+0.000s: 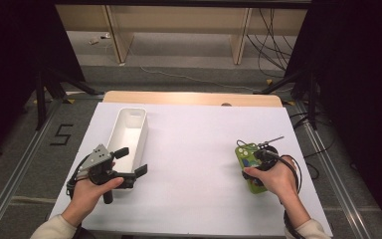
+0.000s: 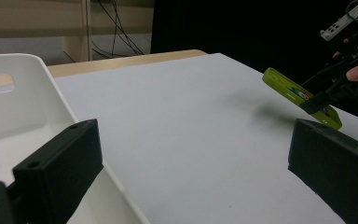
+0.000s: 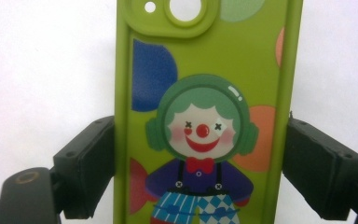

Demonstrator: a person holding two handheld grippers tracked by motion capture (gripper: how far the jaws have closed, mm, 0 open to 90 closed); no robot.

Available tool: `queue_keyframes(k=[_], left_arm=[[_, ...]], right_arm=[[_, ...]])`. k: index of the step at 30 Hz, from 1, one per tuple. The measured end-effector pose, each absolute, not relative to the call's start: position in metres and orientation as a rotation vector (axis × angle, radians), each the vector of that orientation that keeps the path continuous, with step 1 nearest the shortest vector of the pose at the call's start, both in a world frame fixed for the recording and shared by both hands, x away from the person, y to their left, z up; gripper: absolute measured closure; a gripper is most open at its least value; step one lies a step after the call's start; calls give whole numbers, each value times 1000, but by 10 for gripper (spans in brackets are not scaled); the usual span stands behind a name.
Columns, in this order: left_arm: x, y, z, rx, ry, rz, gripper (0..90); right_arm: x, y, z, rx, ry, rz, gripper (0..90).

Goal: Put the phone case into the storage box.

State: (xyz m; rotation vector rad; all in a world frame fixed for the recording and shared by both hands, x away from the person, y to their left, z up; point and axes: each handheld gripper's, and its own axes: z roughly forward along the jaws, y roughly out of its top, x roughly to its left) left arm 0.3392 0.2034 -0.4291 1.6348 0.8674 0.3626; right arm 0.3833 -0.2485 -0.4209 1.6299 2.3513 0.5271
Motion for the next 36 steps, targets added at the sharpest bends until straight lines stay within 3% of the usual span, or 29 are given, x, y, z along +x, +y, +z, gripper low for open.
queue_keyframes(k=[36], left_arm=[[336,194,-424,1668,844,369,46]], right_arm=[[362,-213,-428,1253,2363,1046,166]])
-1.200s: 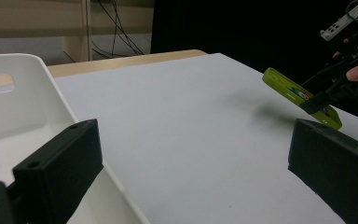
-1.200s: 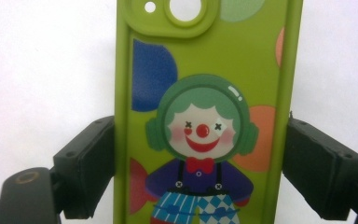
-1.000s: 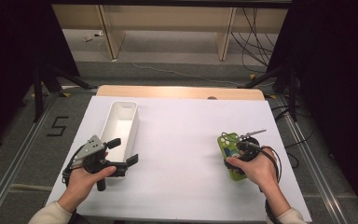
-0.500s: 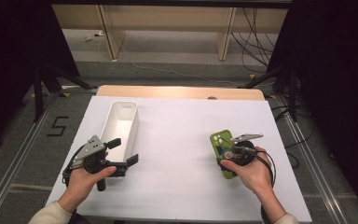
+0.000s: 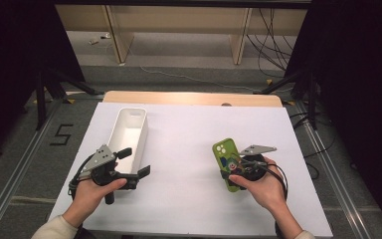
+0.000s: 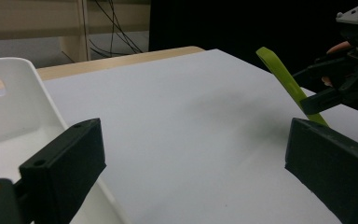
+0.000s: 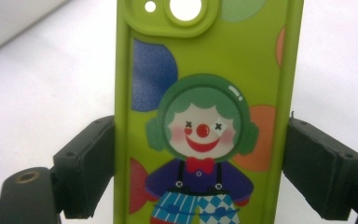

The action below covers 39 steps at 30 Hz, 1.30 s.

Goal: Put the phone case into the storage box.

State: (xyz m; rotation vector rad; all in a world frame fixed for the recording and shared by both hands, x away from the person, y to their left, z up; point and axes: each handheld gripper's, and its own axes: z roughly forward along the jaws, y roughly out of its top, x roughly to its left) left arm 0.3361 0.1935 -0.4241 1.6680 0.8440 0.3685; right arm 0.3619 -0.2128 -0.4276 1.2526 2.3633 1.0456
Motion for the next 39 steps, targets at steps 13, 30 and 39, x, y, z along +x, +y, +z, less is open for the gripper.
queue_keyframes(k=[13,30,39], left_arm=[[338,165,-415,1708,801,310,107],[354,120,-409,1751,748,249,148],[361,110,-409,1759,746,246,152]], right_arm=[[355,-192,-431,1163,2400,1124,166],[349,-172,-429,1115,2390,1193,166],[348,-167,-430,1112,2398,1223,166]])
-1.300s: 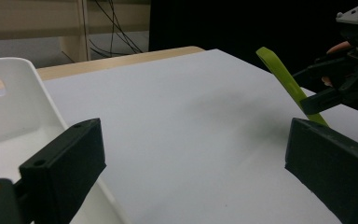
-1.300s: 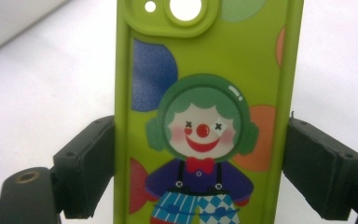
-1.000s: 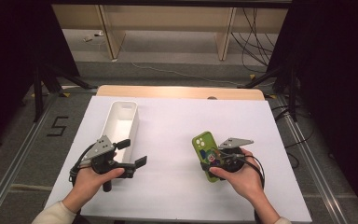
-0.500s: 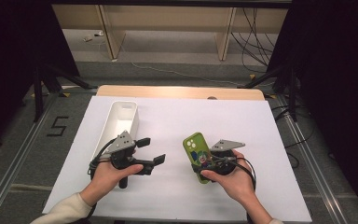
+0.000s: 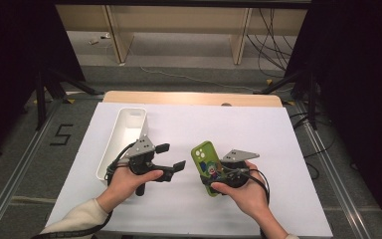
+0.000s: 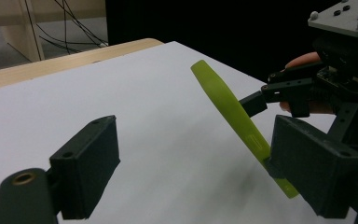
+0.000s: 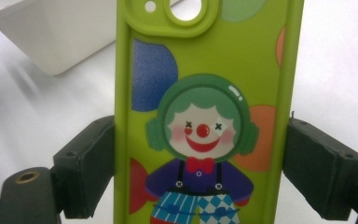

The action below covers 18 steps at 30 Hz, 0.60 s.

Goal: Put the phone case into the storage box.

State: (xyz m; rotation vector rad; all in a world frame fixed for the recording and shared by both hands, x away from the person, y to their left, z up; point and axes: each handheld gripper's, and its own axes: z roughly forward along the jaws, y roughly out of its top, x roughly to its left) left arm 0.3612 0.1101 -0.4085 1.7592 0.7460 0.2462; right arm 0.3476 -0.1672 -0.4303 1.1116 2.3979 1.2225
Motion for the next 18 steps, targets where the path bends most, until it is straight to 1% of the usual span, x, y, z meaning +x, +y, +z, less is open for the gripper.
queue_keyframes(k=[11,18], left_arm=[[366,98,-410,1766,747,223,182],[369,93,-412,1772,758,213,229]], right_arm=[[347,-163,-432,1090,2392,1240,166],[346,-161,-432,1084,2388,1248,166]])
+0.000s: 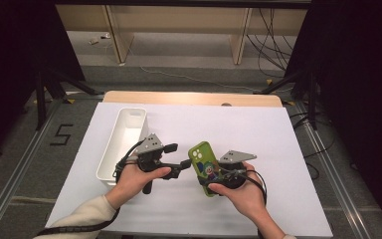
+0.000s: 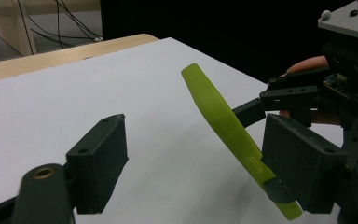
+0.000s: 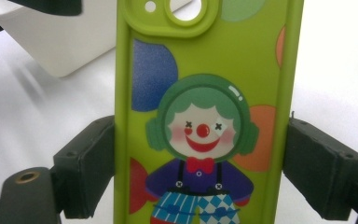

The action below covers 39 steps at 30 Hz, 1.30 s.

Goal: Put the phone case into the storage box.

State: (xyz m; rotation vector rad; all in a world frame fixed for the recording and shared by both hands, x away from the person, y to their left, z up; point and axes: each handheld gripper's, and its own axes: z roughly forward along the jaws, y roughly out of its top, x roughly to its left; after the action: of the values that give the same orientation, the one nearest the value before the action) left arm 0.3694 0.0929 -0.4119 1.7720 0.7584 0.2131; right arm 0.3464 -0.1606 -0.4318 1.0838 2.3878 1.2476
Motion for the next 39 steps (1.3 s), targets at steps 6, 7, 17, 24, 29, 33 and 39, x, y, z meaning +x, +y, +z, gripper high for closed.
queue_keyframes(k=[6,7,17,24,29,33,39], left_arm=[[370,87,-412,1766,759,192,285],[370,86,-412,1764,762,188,295],[370,75,-415,1763,763,141,389],[370,70,-419,1757,762,102,501],[372,68,-422,1749,771,75,567],[372,68,-423,1734,776,58,624],[373,68,-422,1716,774,32,665]], right_arm=[[346,-159,-431,1082,2387,1247,166],[346,-159,-431,1081,2386,1247,166],[346,-158,-431,1073,2376,1250,166],[346,-156,-432,1069,2378,1244,166],[346,-155,-432,1065,2374,1241,166],[346,-155,-432,1062,2375,1239,165],[346,-155,-433,1058,2375,1236,165]])
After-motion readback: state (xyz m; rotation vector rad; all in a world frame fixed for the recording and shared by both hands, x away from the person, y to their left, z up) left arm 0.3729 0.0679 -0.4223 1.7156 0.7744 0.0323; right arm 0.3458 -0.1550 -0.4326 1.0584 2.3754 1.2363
